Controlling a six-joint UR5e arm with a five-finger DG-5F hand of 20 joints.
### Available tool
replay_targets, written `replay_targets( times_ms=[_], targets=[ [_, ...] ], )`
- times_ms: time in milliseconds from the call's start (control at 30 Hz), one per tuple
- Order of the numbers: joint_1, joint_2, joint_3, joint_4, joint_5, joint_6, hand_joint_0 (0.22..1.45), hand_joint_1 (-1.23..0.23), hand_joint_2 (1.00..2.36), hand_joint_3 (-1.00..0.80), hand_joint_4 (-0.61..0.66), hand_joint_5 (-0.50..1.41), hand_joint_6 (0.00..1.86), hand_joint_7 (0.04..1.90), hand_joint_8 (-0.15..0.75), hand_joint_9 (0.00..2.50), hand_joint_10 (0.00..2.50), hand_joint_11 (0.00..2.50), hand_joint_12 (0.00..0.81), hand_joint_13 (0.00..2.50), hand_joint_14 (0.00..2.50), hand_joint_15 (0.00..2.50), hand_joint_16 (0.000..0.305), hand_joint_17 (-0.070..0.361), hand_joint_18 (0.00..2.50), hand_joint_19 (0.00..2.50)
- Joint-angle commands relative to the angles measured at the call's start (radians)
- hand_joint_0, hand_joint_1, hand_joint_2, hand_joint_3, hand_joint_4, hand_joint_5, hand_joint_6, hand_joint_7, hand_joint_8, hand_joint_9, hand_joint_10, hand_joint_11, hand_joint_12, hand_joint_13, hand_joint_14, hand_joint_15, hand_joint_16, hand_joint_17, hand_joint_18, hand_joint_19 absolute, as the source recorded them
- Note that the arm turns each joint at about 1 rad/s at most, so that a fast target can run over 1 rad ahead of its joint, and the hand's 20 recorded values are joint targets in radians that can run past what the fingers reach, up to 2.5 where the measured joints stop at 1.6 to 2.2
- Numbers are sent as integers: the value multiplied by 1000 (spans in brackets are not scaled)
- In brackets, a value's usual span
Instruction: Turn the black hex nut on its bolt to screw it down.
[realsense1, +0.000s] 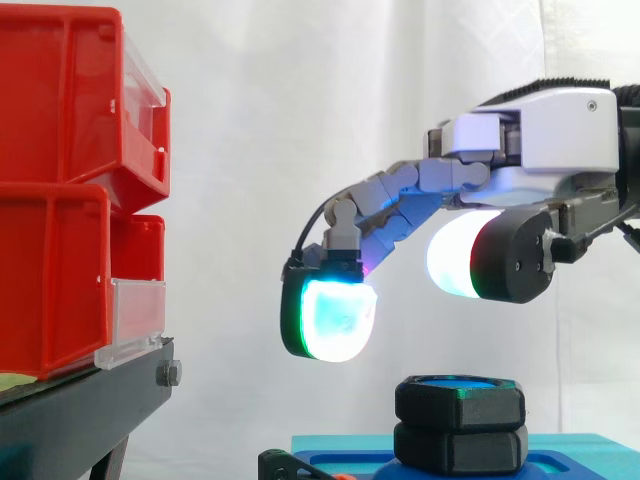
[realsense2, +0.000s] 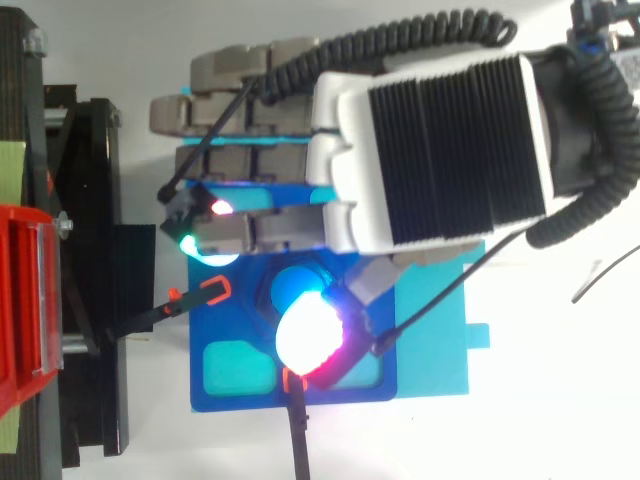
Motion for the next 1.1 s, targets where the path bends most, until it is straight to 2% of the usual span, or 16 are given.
replay_targets(
  times_ms=[0, 267, 567, 1067],
  targets=[
    [27, 0, 1, -6, 21, -1, 528, -204, 1000, -500, 120, -44, 504, 987, 227, 718, 0, 0, 304, 460, 0, 0, 43, 98, 430, 334],
    [47, 0, 1, -55, 15, -9, 528, -206, 1000, -500, 113, -41, 504, 1009, 224, 719, 0, 0, 304, 461, 0, 0, 43, 98, 438, 325],
    [65, 0, 1, -58, 21, -8, 529, -207, 1000, -500, 103, -39, 504, 1017, 222, 714, 0, 0, 303, 461, 0, 0, 43, 98, 426, 325],
    [73, 0, 1, -58, 21, -9, 531, -209, 1000, -500, 91, -33, 504, 1044, 222, 718, 0, 0, 303, 458, 0, 0, 43, 97, 422, 326]
  ],
)
